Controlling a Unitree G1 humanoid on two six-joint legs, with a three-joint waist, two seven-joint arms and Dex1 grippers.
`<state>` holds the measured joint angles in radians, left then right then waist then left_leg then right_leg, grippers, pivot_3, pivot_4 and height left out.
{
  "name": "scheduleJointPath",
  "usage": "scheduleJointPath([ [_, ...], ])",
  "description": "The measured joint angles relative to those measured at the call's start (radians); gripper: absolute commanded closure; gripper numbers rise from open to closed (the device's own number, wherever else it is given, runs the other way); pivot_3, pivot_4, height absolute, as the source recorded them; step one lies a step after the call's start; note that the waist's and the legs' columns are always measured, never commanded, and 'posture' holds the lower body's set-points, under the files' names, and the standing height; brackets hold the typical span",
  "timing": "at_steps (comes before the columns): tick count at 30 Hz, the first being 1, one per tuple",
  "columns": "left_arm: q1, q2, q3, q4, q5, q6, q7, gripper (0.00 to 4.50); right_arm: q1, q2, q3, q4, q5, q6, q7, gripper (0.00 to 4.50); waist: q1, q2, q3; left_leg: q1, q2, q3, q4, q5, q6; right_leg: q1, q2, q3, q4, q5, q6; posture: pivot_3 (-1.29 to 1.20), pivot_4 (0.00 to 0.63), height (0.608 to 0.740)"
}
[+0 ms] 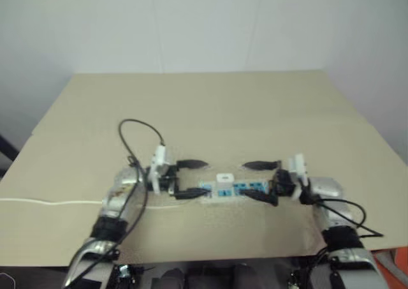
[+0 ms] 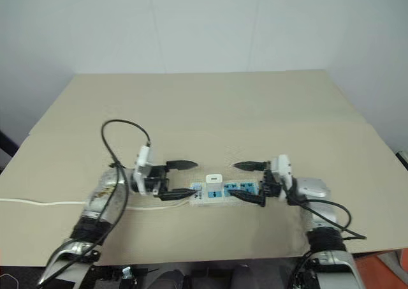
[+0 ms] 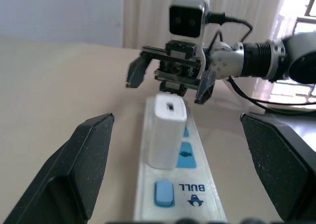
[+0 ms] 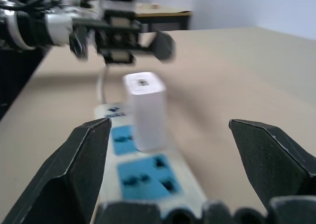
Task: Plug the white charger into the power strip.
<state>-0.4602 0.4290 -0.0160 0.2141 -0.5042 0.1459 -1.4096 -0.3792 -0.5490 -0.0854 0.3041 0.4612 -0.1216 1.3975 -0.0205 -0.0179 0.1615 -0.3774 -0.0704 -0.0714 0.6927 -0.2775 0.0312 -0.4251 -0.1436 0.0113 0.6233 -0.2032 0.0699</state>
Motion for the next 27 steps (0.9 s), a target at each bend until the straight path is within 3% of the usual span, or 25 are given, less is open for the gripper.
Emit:
scheduleJointPath([
  [4,0.091,0.153,0.071,-0.030,-0.013,0.010,-0.035,0.04,0.071,-0.207,-0.079,-0.180,0.047,0.155,-0.014,0.00,0.004,0.003,0.002,0.000,0.000,0.000,-0.002,0.000,0.000,0.000,0.000,-0.001,-0.001,-0.001,-0.001,0.00,0.150,0.740],
  [8,0.183,0.236,0.100,-0.029,-0.010,-0.002,-0.077,0.04,0.172,-0.368,-0.126,-0.253,0.053,0.292,-0.027,0.00,0.011,0.002,0.002,0.000,0.001,0.000,-0.001,0.000,0.001,0.004,0.000,-0.002,-0.006,-0.001,-0.001,0.00,0.150,0.740],
  [15,0.240,0.253,0.121,-0.027,-0.005,-0.039,-0.071,0.04,0.283,-0.466,-0.172,-0.313,0.043,0.384,-0.055,0.00,0.014,0.002,0.003,-0.001,0.001,0.000,-0.001,0.000,0.001,0.003,0.000,-0.002,-0.007,-0.001,-0.001,0.00,0.150,0.740],
  [27,0.242,0.239,0.095,-0.040,0.008,-0.056,-0.069,0.04,0.318,-0.448,-0.232,-0.363,0.017,0.329,-0.130,0.00,0.013,0.001,0.003,-0.001,0.001,0.001,-0.001,0.000,0.001,0.003,-0.001,-0.002,-0.007,-0.001,-0.001,0.00,0.150,0.740],
])
